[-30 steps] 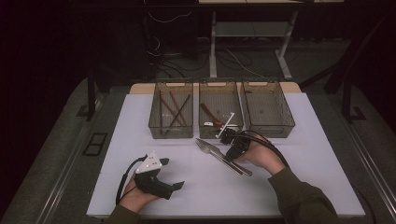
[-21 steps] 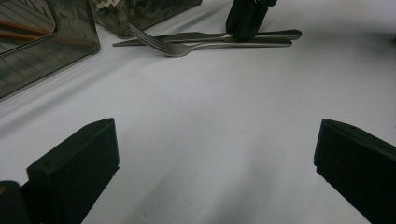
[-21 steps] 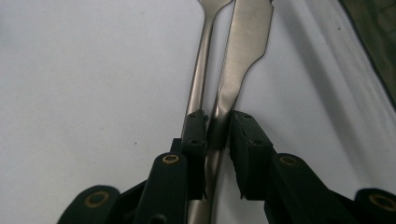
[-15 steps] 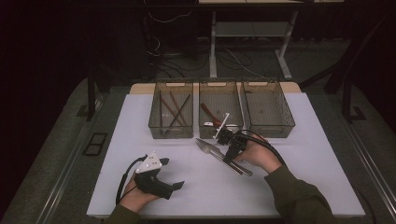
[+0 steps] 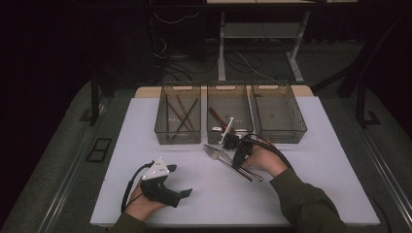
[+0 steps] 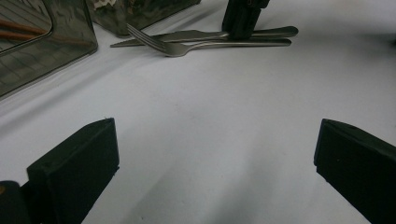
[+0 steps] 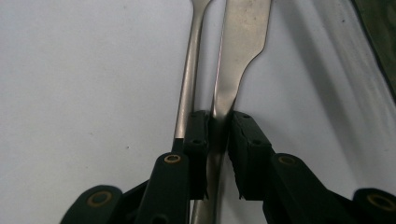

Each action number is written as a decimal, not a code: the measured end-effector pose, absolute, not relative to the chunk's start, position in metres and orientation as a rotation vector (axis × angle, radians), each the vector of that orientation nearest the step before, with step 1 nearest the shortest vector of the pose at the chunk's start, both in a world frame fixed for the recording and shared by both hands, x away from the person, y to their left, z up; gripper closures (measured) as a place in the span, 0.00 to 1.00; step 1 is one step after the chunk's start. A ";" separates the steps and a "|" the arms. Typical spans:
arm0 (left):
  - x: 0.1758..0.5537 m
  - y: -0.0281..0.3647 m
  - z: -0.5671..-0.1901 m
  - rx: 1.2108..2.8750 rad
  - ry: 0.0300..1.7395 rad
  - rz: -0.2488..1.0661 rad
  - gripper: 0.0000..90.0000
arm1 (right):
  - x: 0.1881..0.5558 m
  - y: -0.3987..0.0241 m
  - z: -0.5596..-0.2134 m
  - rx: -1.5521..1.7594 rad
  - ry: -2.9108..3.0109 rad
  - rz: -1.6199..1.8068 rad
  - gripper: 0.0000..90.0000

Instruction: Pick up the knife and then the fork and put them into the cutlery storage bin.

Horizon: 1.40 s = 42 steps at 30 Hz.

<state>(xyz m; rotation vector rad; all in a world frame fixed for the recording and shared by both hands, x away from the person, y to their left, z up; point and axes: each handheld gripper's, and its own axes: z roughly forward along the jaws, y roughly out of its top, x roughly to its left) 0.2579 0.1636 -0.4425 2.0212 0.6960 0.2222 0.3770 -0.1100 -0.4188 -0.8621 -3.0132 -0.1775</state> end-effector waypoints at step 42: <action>0.258 0.164 -0.442 2.017 0.690 0.228 0.00 | 0.374 -0.192 -0.387 -0.922 -2.924 -0.846 0.89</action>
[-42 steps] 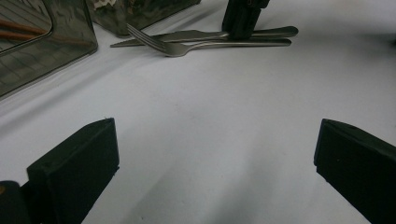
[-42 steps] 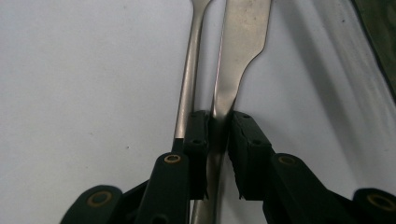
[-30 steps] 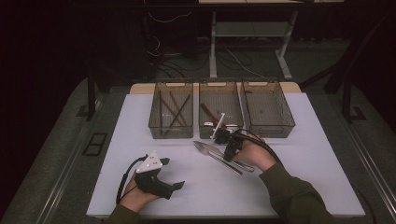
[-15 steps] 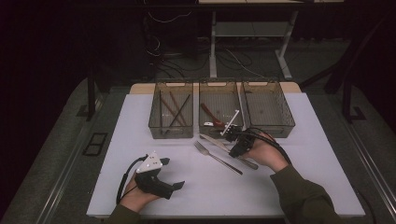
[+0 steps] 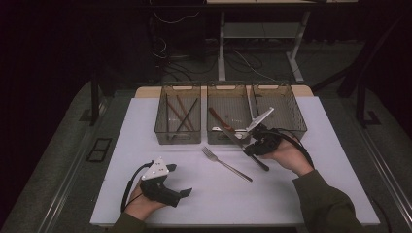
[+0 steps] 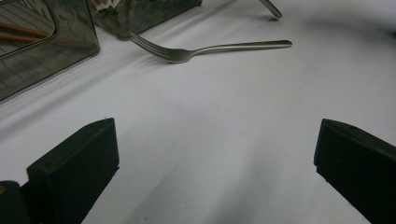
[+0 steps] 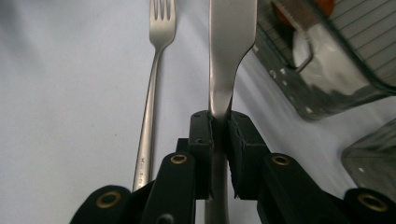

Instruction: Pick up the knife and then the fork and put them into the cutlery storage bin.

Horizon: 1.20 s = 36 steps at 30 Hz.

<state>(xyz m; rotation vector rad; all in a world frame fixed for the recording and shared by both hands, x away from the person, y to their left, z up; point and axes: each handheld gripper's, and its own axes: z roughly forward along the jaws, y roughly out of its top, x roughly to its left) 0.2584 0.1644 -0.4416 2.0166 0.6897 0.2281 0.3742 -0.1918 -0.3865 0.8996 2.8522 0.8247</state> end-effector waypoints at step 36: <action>0.260 0.163 -0.443 2.019 0.684 0.222 0.00 | 0.383 -0.257 -0.359 1.013 2.578 1.362 0.89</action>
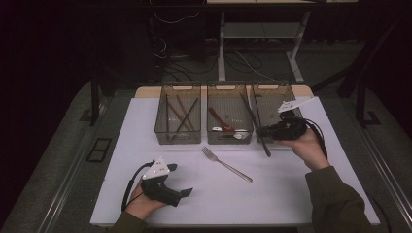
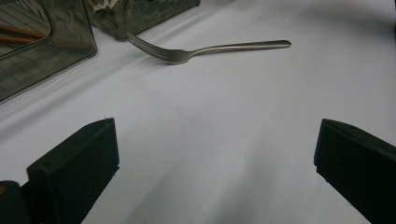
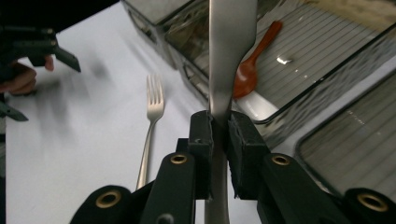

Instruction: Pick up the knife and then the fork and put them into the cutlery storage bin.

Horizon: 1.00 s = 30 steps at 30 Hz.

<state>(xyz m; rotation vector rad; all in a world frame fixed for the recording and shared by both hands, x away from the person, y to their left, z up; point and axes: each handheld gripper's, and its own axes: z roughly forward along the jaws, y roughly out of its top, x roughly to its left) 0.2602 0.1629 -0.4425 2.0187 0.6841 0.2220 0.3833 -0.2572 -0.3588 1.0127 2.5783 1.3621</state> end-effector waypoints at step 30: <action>0.260 0.162 -0.443 2.024 0.684 0.221 0.00 | 0.386 -0.322 -0.339 1.157 2.240 1.482 0.89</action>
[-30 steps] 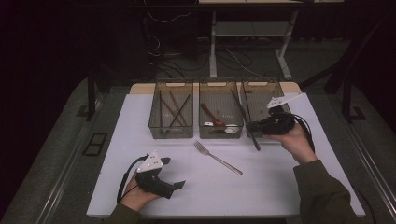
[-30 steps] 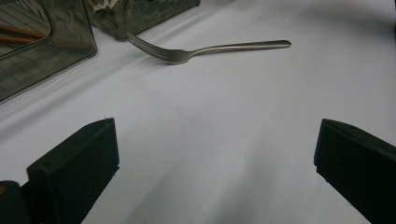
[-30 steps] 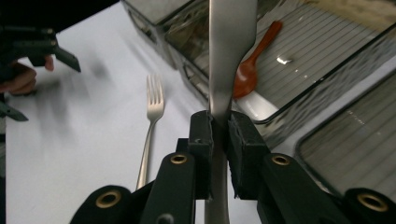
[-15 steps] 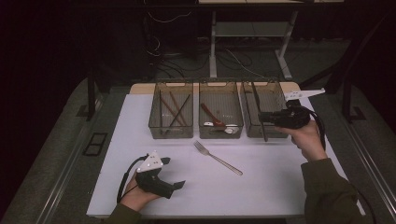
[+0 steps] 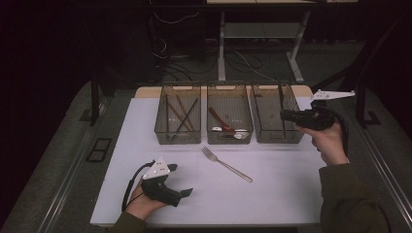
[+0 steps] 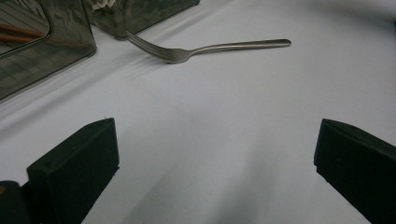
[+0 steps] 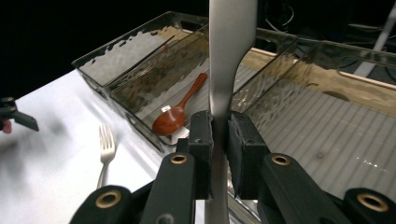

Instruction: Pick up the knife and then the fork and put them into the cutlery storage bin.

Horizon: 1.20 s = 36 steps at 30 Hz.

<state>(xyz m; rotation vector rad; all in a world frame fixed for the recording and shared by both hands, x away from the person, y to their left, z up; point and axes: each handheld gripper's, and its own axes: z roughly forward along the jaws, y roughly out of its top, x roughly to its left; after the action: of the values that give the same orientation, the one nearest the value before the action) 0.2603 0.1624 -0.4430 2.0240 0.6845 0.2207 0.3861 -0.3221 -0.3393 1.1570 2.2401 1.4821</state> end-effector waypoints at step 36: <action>0.260 0.162 -0.444 2.024 0.689 0.216 0.00 | 0.446 -0.350 -0.353 1.318 2.184 1.218 0.88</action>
<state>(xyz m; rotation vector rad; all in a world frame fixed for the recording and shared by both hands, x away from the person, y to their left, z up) 0.2598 0.1616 -0.4437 2.0240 0.6895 0.2162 0.4462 -0.3502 -0.3526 1.3179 2.1842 1.2177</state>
